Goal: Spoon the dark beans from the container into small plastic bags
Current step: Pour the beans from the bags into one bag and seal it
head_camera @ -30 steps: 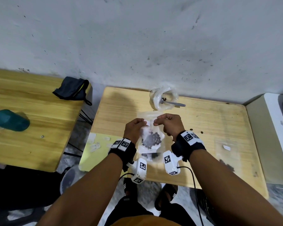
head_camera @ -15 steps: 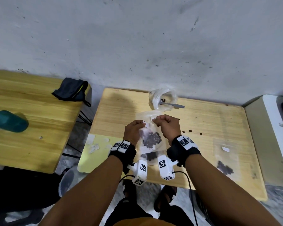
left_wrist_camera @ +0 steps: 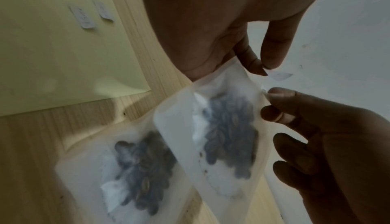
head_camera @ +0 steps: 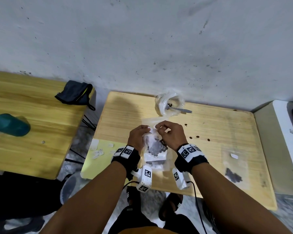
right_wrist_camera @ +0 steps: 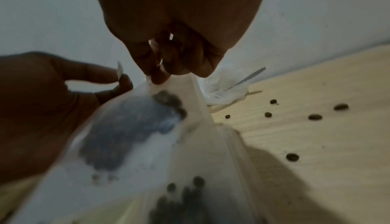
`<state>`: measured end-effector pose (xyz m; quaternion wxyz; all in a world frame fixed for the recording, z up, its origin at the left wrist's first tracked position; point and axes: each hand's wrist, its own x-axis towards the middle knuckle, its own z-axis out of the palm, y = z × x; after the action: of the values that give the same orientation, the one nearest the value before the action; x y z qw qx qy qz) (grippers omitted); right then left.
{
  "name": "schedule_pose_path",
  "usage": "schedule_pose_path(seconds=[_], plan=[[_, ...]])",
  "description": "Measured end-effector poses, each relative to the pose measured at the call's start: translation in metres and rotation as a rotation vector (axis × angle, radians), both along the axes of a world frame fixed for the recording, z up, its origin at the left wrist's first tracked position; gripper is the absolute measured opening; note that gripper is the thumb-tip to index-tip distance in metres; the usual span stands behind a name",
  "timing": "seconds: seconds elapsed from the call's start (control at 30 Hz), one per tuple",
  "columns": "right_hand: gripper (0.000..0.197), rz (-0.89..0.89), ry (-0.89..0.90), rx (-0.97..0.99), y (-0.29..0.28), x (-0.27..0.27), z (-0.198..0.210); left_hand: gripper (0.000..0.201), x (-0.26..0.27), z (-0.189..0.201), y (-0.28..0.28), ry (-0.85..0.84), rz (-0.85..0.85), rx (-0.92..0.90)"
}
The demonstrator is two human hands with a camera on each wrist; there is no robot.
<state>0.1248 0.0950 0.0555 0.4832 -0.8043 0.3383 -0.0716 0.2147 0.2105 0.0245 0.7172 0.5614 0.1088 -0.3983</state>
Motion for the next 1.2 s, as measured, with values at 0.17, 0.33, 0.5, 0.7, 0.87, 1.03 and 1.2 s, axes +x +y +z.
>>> schedule_pose_path(seconds=[0.17,0.33,0.5,0.7,0.87,1.03,1.2], plan=[[0.010,-0.079,-0.035,0.072,-0.006,0.000,0.000,0.022,0.002,-0.006,0.004,0.024,-0.028,0.008],[0.020,-0.017,-0.066,0.059,-0.007,0.002,0.000,0.012,0.002,-0.005,0.005,0.034,-0.045,0.002],[0.026,-0.001,0.009,-0.004,-0.006,0.008,0.002,0.011,0.003,-0.005,0.005,0.023,-0.056,-0.005],[0.050,-0.126,0.131,-0.132,0.001,0.009,0.011,0.015,0.004,-0.006,0.010,0.017,-0.058,-0.017],[0.061,-0.241,0.153,0.108,-0.001,0.009,0.006,0.013,0.007,-0.002,0.011,-0.005,-0.069,-0.007],[0.055,-0.286,0.104,0.121,-0.001,0.010,0.002,0.015,0.006,0.006,0.009,-0.020,-0.074,-0.002],[0.044,-0.233,-0.011,0.141,0.001,0.007,-0.003,0.015,0.005,0.005,0.011,-0.029,-0.030,0.022]])
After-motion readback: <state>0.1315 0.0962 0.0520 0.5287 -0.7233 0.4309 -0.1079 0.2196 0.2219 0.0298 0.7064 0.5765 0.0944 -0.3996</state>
